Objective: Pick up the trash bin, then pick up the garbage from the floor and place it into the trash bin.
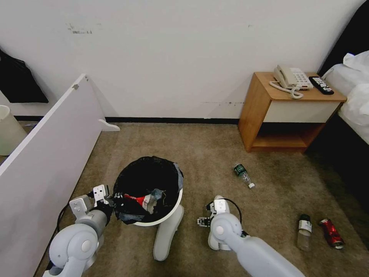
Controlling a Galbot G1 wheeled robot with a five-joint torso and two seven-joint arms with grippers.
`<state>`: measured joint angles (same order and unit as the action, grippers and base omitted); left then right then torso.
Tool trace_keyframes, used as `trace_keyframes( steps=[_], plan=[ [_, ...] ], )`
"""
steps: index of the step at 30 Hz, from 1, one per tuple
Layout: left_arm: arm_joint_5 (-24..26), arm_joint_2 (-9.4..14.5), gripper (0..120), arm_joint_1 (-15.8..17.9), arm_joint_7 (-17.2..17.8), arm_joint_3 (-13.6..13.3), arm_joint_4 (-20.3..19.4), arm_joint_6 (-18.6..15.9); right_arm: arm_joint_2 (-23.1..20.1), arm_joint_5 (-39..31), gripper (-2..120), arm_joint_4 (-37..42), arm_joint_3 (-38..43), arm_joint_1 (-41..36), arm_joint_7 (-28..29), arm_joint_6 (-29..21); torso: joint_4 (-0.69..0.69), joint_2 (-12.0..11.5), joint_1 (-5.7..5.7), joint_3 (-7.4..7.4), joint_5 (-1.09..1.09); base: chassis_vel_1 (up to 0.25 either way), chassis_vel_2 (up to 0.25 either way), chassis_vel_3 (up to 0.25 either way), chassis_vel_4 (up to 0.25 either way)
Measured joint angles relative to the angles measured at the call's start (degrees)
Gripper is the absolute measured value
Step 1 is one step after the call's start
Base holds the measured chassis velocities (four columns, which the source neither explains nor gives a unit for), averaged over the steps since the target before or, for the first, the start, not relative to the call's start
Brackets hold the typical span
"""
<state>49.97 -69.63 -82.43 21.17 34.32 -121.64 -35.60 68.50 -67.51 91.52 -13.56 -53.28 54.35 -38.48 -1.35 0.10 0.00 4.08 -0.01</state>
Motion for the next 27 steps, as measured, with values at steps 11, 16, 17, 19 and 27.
trace_keyframes(
  steps=[11,16,17,19,27],
  plan=[
    [0.5,0.7,1,-0.4,-0.5,1.0,0.0,0.3,2.7,2.6,100,-6.2,0.2,0.8,-0.4,0.3,0.00,0.0,0.00,0.00,0.01,0.000,0.000,0.000,0.000],
    [0.6,0.6,1,-0.5,-0.6,1.0,0.0,0.4,2.0,3.9,100,-7.1,1.3,-0.1,-0.8,0.4,0.00,0.0,0.00,0.00,0.01,0.000,0.000,0.000,0.000],
    [0.6,0.5,1,-0.4,-0.6,0.8,0.0,0.4,1.7,4.4,100,-7.5,1.7,-0.4,-1.1,0.5,0.00,0.0,0.00,0.00,0.01,0.000,0.000,0.000,0.000],
    [0.5,0.4,1,-0.3,-0.7,0.4,0.0,0.4,0.9,5.1,100,-7.8,2.4,-1.0,-1.5,0.6,0.00,0.0,0.00,0.00,0.01,0.000,0.000,0.000,0.000],
    [0.2,-0.1,1,0.0,-0.7,-0.4,0.4,0.6,-0.8,6.6,100,-9.0,4.1,-2.0,-2.6,0.9,0.00,0.0,0.00,0.00,0.02,0.000,0.000,0.000,0.000]
  ],
)
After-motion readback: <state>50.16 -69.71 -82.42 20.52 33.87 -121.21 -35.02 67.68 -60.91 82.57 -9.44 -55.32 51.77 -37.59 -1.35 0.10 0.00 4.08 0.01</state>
